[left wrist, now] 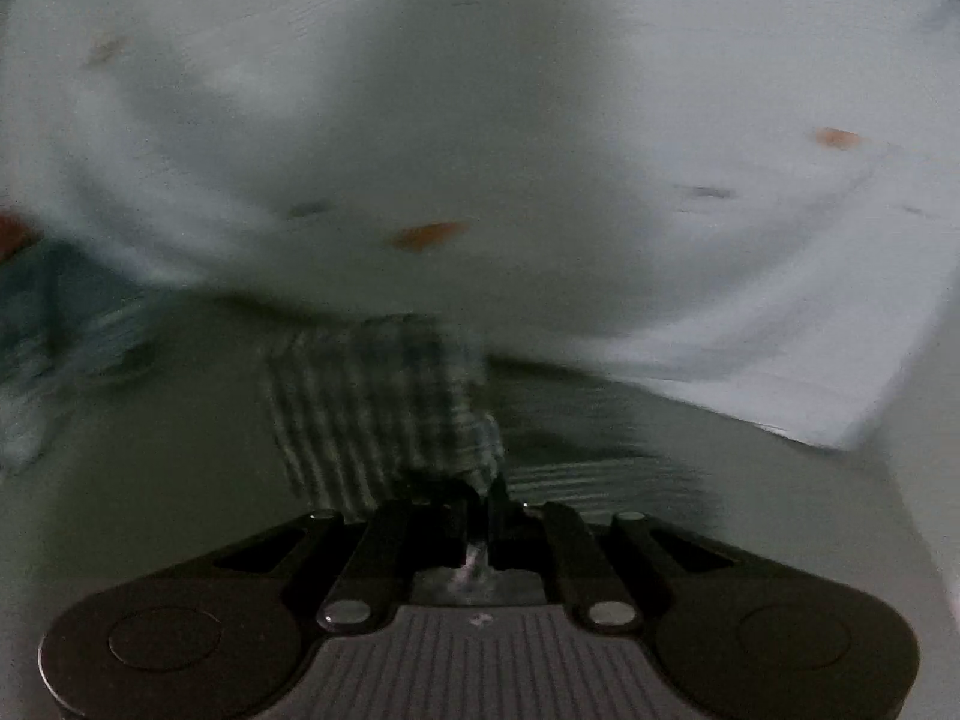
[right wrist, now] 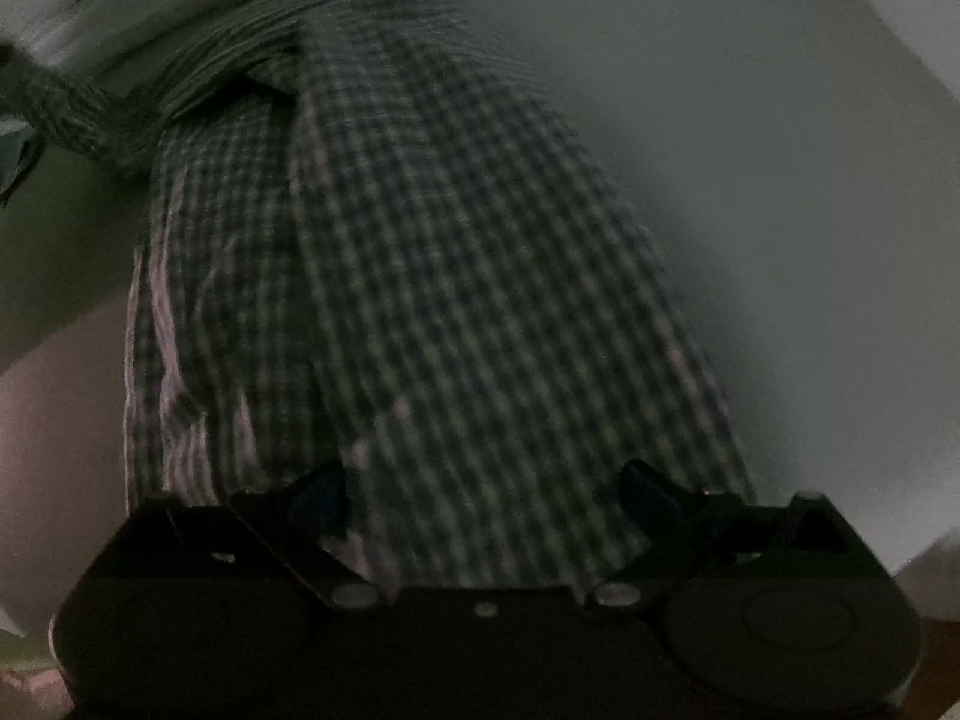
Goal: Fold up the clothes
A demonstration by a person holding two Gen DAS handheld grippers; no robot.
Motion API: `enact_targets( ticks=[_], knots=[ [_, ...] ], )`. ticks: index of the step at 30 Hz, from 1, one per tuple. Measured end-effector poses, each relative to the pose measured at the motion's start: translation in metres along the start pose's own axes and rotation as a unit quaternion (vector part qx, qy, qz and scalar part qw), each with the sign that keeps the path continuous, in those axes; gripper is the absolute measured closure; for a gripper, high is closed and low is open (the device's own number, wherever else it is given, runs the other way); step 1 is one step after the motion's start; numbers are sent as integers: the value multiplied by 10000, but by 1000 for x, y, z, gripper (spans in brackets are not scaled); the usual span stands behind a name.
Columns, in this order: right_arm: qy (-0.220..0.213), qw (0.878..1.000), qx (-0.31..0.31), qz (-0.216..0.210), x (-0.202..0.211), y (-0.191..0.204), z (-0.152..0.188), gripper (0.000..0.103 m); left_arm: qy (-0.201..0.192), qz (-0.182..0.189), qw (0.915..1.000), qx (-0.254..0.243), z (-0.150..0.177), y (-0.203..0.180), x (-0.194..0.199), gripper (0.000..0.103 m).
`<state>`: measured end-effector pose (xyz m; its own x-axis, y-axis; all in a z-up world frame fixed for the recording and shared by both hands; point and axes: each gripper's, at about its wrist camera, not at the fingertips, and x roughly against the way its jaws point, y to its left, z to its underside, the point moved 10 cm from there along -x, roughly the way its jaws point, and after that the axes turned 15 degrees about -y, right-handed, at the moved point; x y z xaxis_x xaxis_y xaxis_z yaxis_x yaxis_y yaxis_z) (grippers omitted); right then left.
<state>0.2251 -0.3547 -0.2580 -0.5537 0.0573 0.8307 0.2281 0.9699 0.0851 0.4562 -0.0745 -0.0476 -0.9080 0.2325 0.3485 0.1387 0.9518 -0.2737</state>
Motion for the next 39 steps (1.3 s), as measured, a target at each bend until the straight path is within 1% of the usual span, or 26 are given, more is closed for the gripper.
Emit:
enact_targets(
  ticks=[2, 3, 4, 5, 6, 7, 9, 10, 13, 14, 15, 16, 17, 18, 20, 22, 24, 27, 28, 30, 33, 34, 35, 36, 38, 39],
  knots=[
    [-50, 9997, -205, 123, 7, -16, -3, 6, 185, 849, 9962, -84, 8, -54, 3, 98],
    [-76, 9993, -307, 184, 10, -23, -4, 6, 328, 1275, 9913, -90, 16, -80, 6, 98],
    [-104, 9988, -408, 248, 14, -31, -6, 6, 564, 1759, 9827, -97, 29, -108, 11, 97],
    [-156, 9981, -495, 331, 18, -39, -8, 6, 849, 2201, 9717, -111, 46, -133, 16, 95],
    [-223, 9971, -590, 422, 20, -46, -11, 6, 1190, 2561, 9591, -200, 69, -153, 22, 93],
    [-285, 9959, -694, 501, 22, -54, -13, 6, 1551, 2894, 9440, -320, 94, -171, 28, 92],
    [-400, 9931, -899, 638, 28, -69, -17, 6, 2239, 3164, 9190, -718, 145, -189, 36, 90],
    [-431, 9919, -982, 684, 30, -74, -18, 6, 2527, 3154, 9097, -953, 170, -192, 38, 87],
    [-462, 9886, -1153, 856, 27, -76, -19, 6, 3088, 2897, 8931, -1519, 223, -174, 43, 86],
    [-472, 9881, -1174, 876, 27, -77, -19, 6, 3195, 2840, 8904, -1563, 230, -166, 45, 85],
    [-481, 9879, -1193, 867, 28, -79, -18, 6, 3272, 2798, 8893, -1544, 233, -158, 47, 84],
    [-488, 9879, -1217, 833, 29, -79, -17, 6, 3349, 2756, 8880, -1525, 235, -150, 49, 78],
    [-493, 9880, -1245, 766, 31, -77, -16, 6, 3367, 2709, 8897, -1471, 235, -142, 50, 71],
    [-493, 9885, -1277, 644, 32, -74, -15, 6, 3357, 2660, 8927, -1400, 232, -134, 51, 68],
    [-480, 9893, -1319, 388, 33, -67, -13, 6, 3315, 2522, 9010, -1213, 224, -121, 51, 64],
    [-477, 9907, -1268, 146, 31, -55, -16, 6, 3267, 2275, 9119, -991, 218, -109, 49, 64],
    [-639, 9911, -1158, -134, 33, -43, -26, 6, 3222, 2030, 9213, -791, 213, -99, 42, 64],
    [-821, 9886, -1186, -434, 33, -35, -40, 7, 3153, 1725, 9315, -564, 210, -85, 36, 64],
    [-778, 9883, -1230, -456, 29, -34, -41, 9, 3141, 1656, 9334, -514, 210, -82, 35, 64],
    [-593, 9911, -1081, -511, 25, -31, -36, 16, 3110, 1616, 9353, -484, 211, -81, 38, 63],
    [-208, 9971, -201, -706, 22, -12, -16, 20, 3062, 1614, 9371, -454, 214, -83, 42, 62],
    [-73, 9965, 115, -830, 21, -3, -7, 24, 3074, 1606, 9370, -418, 216, -82, 42, 62],
    [16, 9943, 346, -1011, 21, 9, 1, 25, 3096, 1596, 9366, -373, 218, -82, 41, 62],
    [126, 9909, 411, -1277, 21, 21, 9, 25, 3118, 1586, 9363, -329, 221, -81, 41, 62],
    [389, 9813, 139, -1879, 25, 42, 22, 27, 3134, 1544, 9366, -268, 222, -79, 39, 61],
    [406, 9787, 23, -2012, 28, 46, 22, 28, 3136, 1529, 9368, -251, 221, -78, 39, 61]
  ],
)
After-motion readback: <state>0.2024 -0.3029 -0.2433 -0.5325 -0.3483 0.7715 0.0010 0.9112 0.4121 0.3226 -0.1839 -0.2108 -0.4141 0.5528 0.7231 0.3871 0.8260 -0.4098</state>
